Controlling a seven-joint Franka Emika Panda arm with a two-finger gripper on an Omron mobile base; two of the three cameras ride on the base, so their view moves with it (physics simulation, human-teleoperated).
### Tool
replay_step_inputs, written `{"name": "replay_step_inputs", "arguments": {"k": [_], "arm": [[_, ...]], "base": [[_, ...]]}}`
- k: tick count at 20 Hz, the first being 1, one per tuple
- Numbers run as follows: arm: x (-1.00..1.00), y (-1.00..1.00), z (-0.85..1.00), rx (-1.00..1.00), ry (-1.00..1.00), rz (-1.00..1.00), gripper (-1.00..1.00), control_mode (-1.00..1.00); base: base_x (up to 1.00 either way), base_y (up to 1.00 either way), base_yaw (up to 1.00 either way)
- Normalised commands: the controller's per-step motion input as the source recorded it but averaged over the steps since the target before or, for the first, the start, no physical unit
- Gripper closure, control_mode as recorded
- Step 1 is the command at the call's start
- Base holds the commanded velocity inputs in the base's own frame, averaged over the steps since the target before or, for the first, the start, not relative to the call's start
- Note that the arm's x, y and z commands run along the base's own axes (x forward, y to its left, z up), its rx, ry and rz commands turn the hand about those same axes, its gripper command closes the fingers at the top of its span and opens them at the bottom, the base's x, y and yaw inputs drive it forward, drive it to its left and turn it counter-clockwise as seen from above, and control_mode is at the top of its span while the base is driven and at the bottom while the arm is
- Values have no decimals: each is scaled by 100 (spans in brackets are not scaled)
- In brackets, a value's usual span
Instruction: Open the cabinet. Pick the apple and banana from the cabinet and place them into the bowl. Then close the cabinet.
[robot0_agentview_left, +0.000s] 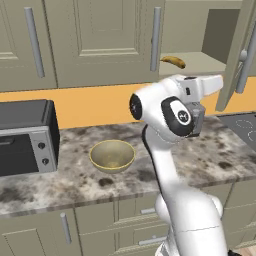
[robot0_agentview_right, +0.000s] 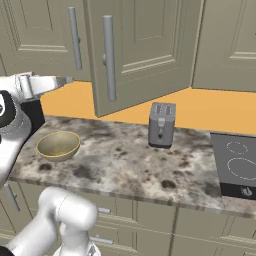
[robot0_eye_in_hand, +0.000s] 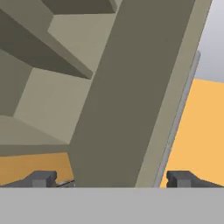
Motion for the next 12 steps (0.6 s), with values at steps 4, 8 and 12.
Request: {"name": "replay_step_inputs", "arguments": {"k": [4, 8, 12], "arm": [[81, -31, -12, 2, 0, -3, -100, -100], [82, -28, -14, 0, 0, 0, -100, -100], [35, -81, -8, 1, 0, 0, -100, -100]], "base": [[0, 0, 0], [0, 0, 0], [0, 0, 0]]}}
